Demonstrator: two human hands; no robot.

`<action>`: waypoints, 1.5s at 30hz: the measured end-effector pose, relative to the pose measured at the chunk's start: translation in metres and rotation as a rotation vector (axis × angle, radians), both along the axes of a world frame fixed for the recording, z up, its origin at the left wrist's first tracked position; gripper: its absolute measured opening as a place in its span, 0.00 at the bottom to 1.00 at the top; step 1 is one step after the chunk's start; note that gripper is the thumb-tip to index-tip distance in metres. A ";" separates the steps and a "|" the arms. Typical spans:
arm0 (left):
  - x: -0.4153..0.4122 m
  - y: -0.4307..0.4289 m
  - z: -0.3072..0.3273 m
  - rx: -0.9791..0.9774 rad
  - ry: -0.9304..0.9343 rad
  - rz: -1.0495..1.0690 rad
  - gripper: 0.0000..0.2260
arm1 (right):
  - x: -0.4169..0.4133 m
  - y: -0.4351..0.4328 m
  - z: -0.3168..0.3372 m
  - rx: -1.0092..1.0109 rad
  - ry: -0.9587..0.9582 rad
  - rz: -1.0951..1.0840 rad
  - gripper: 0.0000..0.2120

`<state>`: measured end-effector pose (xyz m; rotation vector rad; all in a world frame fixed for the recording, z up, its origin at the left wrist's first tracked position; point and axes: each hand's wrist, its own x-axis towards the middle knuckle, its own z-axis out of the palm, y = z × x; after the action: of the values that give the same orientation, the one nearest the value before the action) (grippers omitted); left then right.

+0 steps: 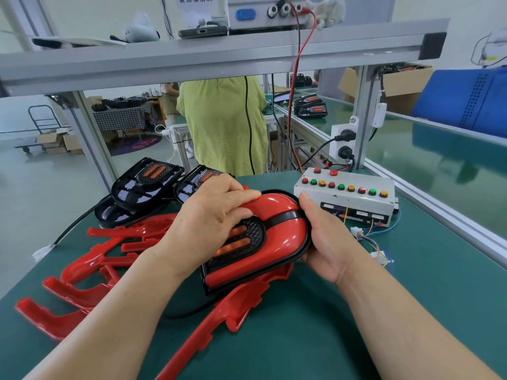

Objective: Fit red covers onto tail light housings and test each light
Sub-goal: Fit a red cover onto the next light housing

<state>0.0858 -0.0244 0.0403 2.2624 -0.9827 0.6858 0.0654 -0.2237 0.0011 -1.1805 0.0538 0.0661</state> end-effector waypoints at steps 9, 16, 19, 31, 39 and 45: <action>-0.003 -0.005 -0.003 -0.015 0.008 -0.006 0.15 | 0.001 -0.002 -0.001 0.021 -0.003 0.027 0.26; -0.003 -0.004 -0.005 -0.031 0.015 -0.010 0.15 | 0.001 -0.002 0.000 0.012 0.001 0.011 0.24; -0.003 -0.004 -0.004 -0.009 -0.031 0.006 0.15 | 0.001 -0.004 0.001 0.020 0.012 -0.009 0.23; 0.001 -0.002 -0.008 -0.014 -0.002 0.016 0.15 | 0.002 -0.005 -0.001 0.035 0.006 0.022 0.26; 0.006 -0.001 -0.014 -0.046 0.096 0.025 0.15 | 0.003 -0.004 -0.003 -0.020 0.045 0.011 0.21; 0.005 -0.002 -0.013 -0.026 0.079 0.026 0.16 | 0.001 -0.003 -0.002 -0.015 0.059 -0.001 0.19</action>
<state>0.0904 -0.0262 0.0269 2.2653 -0.9035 0.6119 0.0667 -0.2267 -0.0005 -1.1935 0.1072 0.1000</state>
